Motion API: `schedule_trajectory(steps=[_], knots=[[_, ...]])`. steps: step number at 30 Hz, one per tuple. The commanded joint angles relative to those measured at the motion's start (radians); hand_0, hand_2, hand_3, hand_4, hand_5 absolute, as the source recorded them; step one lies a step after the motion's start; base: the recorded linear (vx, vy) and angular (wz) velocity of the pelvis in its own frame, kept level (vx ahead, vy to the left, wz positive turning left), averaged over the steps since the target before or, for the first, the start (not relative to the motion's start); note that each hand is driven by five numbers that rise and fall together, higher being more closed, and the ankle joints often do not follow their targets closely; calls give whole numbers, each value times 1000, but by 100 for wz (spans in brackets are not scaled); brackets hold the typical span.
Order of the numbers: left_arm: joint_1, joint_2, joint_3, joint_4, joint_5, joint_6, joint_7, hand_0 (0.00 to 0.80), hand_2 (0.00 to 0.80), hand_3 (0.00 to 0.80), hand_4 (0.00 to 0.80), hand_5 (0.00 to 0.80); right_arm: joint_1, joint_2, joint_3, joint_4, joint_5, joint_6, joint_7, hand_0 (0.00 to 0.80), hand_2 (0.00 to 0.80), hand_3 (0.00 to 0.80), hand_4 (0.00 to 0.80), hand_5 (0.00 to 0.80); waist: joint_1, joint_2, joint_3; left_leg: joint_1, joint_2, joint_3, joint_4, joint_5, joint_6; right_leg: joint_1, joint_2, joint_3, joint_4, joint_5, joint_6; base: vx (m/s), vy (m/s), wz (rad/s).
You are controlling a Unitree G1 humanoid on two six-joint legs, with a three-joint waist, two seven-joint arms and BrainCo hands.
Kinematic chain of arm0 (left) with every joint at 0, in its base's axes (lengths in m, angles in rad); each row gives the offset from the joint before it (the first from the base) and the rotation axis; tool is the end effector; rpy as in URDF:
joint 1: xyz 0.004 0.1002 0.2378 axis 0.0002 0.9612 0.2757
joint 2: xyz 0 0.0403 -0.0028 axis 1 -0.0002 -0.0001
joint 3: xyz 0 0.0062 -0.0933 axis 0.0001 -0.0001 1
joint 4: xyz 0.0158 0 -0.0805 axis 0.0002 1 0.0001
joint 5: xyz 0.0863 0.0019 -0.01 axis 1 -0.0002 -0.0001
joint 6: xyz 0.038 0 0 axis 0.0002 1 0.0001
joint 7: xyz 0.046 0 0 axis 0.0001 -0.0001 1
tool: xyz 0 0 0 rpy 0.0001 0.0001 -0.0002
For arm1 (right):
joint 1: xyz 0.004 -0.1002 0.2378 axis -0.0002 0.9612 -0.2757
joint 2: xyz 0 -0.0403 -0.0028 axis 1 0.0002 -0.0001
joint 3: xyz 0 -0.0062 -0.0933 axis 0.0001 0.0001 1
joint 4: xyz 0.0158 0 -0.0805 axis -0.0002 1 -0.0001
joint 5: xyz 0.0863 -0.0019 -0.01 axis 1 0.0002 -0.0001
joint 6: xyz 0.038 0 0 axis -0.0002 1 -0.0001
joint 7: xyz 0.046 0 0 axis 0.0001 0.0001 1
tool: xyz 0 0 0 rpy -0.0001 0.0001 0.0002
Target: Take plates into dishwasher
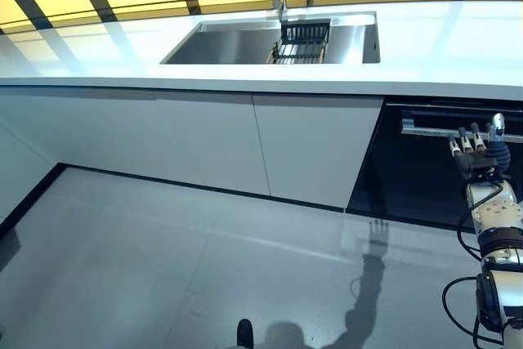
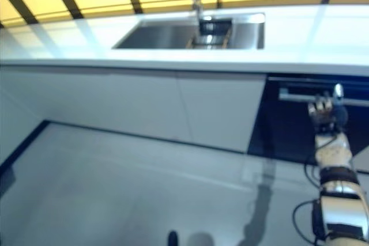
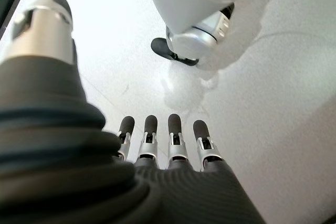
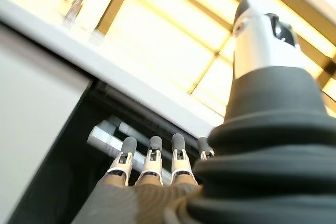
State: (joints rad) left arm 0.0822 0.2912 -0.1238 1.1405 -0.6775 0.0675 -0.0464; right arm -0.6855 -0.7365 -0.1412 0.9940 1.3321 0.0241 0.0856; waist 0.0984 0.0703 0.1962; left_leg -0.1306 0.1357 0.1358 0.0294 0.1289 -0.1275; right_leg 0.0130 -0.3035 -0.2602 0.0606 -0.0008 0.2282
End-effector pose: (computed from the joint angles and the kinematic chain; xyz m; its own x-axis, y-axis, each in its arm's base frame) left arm 0.0502 0.2347 -0.0903 0.3051 0.1495 -0.9405 -0.4744 0.8802 -0.0140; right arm 0.2665 -0.3369 0.1345 0.9092 -0.4145 -0.0383 0.3057 0.6024 0.7373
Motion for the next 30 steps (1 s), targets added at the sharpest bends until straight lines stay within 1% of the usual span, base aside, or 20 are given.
schedule_trajectory(steps=[1,3,6,7,9,10,13,15,18,21,22,23,24,27,28,30], knots=[[-50,45,21,66,63,-44,4,0,0,0,0,0,-23,-5,11,6,-17,11,47,0,0,0,0,0,7,-26,-18,42,3,7,-51,-4,4,-4,55,-8,-32,55,-76,52,-24,-1],[-50,42,33,83,72,-53,-7,0,0,0,0,0,41,29,4,0,-6,17,58,0,0,0,0,0,1,-37,-46,67,13,11,-86,1,1,15,64,-8,-65,65,-73,76,-14,0],[-48,41,36,93,72,-62,-11,0,0,0,0,0,70,50,0,-7,-22,17,56,0,0,0,0,0,-2,-43,-61,78,16,11,-99,1,-1,27,69,-7,-83,72,-70,56,-4,-1],[-52,37,42,103,71,-63,-14,0,0,0,0,0,119,92,7,-17,-47,22,67,0,0,0,0,0,-10,-52,-84,91,18,11,-112,-4,-2,45,76,-7,-117,87,-65,51,6,-5],[-57,32,42,108,66,-64,-14,0,0,0,0,0,153,118,12,-21,-73,26,74,0,0,0,0,0,-17,-59,-98,98,18,14,-117,-8,-5,53,79,-10,-137,99,-60,27,4,-2],[-67,26,45,108,66,-57,-10,0,0,0,0,0,184,148,17,-19,-107,25,81,0,0,0,0,0,-23,-64,-109,103,16,16,-117,-13,-5,53,82,-9,-146,105,-57,0,0,0],[-91,16,40,122,71,-53,1,0,0,0,0,0,232,194,33,4,-146,51,92,0,0,0,0,0,-33,-74,-125,115,19,20,-117,-16,-8,45,85,-12,-148,112,-56,0,0,0],[-110,5,33,138,92,-64,21,0,0,0,0,0,294,237,44,40,-233,62,107,0,0,0,0,0,-39,-83,-136,125,19,21,-117,-23,-4,53,89,-11,-148,109,-59,16,9,0],[-127,-3,20,149,135,-49,45,0,0,0,0,0,396,299,73,78,-296,46,149,0,0,0,0,0,-48,-92,-144,139,18,25,-117,-28,0,64,88,-16,-148,108,-60,41,16,1],[-149,-12,4,171,188,-27,52,0,0,0,0,0,503,386,135,146,-423,28,175,0,0,0,0,0,-64,-99,-156,152,17,35,-117,-34,5,71,85,-14,-148,109,-55,41,24,0],[-156,-19,-8,182,197,-13,54,0,0,0,0,0,536,423,155,196,-461,36,182,0,0,0,0,0,-69,-98,-159,156,18,37,-117,-37,6,74,85,-15,-148,108,-55,38,27,-1],[-159,-23,-8,185,205,-5,55,0,0,0,0,0,551,441,162,217,-479,29,187,0,0,0,0,0,-71,-98,-159,159,18,38,-117,-38,7,77,85,-15,-148,107,-55,57,34,-1],[-162,-33,-8,197,219,20,54,0,0,0,0,0,582,475,175,262,-490,48,183,0,0,0,0,0,-75,-99,-161,164,18,40,-117,-42,8,83,84,-16,-148,106,-53,66,25,-2],[-156,-57,-7,210,270,40,33,0,0,0,0,0,617,509,172,295,-489,50,179,0,0,0,0,0,-81,-100,-162,174,18,42,-117,-46,11,90,83,-13,-148,106,-51,55,12,-1],[-148,-71,-9,220,282,37,16,0,0,0,0,0,634,522,172,306,-522,38,186,0,0,0,0,0,-87,-99,-162,178,19,44,-117,-47,12,90,83,-7,-148,108,-50,18,19,-6],[-142,-77,-12,216,272,45,7,0,0,0,0,0,650,529,177,310,-510,53,171,0,0,0,0,0,-95,-98,-161,182,21,50,-117,-50,12,90,83,-3,-148,106,-48,3,38,-5]])
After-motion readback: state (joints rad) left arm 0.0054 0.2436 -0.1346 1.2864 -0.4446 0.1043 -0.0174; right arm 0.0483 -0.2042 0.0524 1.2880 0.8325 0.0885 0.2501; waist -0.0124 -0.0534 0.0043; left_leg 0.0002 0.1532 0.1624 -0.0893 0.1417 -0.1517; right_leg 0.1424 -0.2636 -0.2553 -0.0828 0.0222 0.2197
